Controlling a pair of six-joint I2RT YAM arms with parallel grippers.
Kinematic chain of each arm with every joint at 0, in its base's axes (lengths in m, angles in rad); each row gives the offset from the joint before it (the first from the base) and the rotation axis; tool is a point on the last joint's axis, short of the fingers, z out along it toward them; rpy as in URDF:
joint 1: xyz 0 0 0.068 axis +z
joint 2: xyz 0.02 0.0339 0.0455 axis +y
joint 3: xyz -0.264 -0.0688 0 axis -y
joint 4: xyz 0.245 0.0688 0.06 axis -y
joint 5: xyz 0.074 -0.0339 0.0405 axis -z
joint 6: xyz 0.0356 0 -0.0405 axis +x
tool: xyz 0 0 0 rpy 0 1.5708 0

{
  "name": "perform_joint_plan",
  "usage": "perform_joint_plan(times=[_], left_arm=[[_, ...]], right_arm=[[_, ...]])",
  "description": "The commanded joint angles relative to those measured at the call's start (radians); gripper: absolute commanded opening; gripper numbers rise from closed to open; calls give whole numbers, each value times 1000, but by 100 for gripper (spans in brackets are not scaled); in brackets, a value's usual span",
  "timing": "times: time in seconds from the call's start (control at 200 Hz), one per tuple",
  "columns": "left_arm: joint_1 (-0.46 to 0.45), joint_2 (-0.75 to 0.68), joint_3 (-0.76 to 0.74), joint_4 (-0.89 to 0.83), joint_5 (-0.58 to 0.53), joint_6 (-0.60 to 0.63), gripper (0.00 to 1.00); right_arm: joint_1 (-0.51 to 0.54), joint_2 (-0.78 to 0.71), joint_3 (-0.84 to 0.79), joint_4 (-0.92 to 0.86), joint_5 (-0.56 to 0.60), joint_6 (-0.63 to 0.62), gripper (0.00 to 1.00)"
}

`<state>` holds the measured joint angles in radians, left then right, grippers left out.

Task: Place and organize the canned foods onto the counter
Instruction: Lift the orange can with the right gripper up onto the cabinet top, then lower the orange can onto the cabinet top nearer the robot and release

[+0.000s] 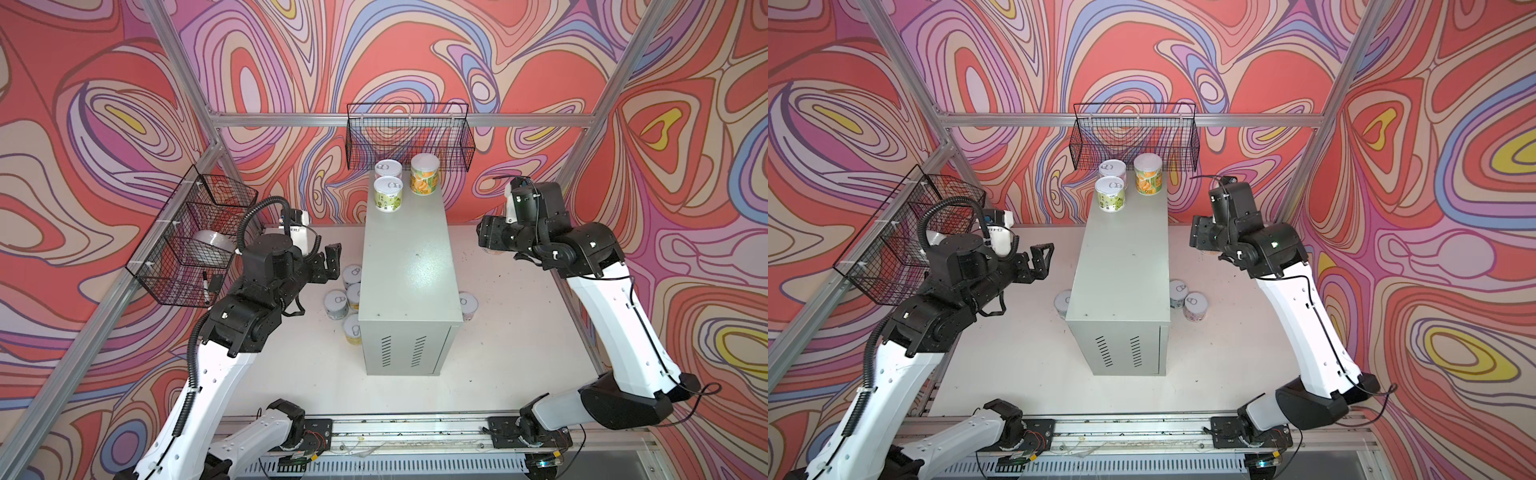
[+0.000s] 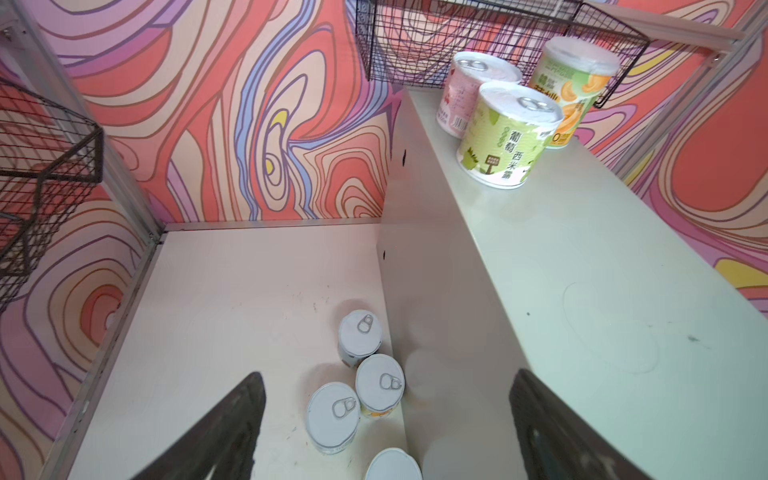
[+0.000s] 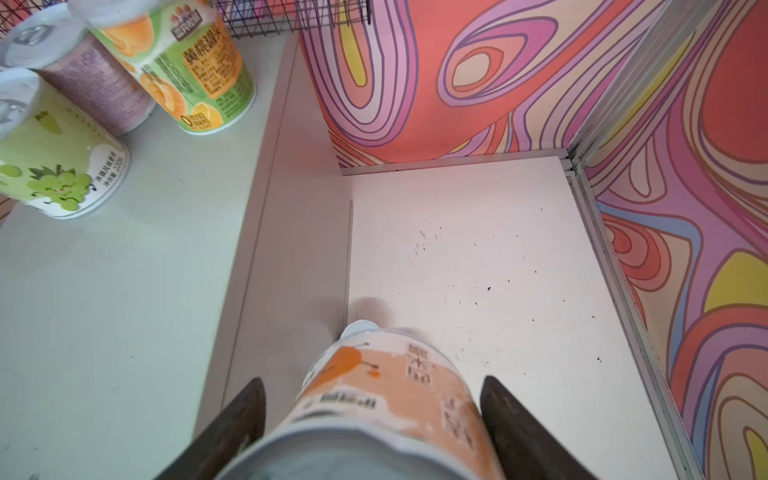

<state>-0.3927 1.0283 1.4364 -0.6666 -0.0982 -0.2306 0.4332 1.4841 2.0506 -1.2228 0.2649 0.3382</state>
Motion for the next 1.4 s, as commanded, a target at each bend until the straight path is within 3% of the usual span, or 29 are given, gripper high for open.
perform_joint_plan(times=[0.0, 0.19, 0.456, 1.287, 1.392], left_arm=[[4, 35, 61, -44, 79, 31, 92], [3, 69, 91, -24, 121, 19, 91], [4, 85, 103, -12, 137, 7, 91], [3, 70, -5, 62, 136, -31, 90], [3, 73, -8, 65, 135, -29, 90]], right_arm=[[1, 25, 99, 8, -42, -44, 0], [26, 119, 240, 33, -129, -46, 0], [138, 309, 484, 18, -119, -56, 0], [190, 426, 426, 95, -54, -30, 0], [190, 440, 431, 100, -49, -30, 30]])
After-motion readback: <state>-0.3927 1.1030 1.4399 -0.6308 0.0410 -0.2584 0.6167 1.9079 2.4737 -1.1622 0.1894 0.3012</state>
